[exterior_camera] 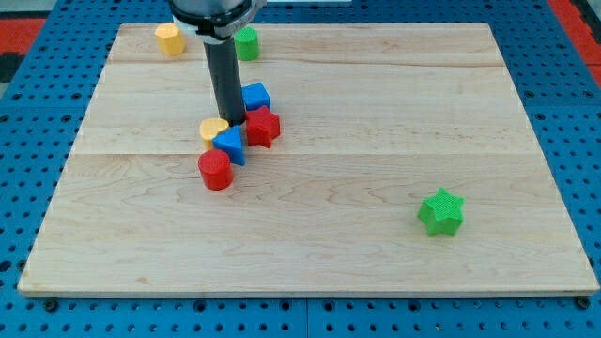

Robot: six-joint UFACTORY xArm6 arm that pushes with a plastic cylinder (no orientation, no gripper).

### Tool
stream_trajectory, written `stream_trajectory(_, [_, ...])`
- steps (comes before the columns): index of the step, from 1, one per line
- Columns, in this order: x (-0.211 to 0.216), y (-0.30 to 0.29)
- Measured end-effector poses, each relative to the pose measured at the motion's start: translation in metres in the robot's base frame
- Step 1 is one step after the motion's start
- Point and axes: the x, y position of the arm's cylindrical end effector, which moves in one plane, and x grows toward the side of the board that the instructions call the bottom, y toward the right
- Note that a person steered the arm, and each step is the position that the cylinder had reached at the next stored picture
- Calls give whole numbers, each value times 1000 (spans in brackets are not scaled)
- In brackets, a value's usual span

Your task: Move the red star into the top left of the green star

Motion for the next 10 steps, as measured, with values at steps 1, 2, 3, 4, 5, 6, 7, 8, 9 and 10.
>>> stream_trajectory(1, [4, 81])
stream_trajectory(2, [22, 142])
stream_trajectory(3, [28, 110])
stream_trajectory(4, [9, 102])
stream_trajectory(5, [40, 99])
stream_trajectory(6, [60, 123])
stream_trajectory(7, [72, 147])
stream_trajectory(8, [89, 116])
stream_trajectory(9, [115, 184])
stream_trajectory(10, [116, 192])
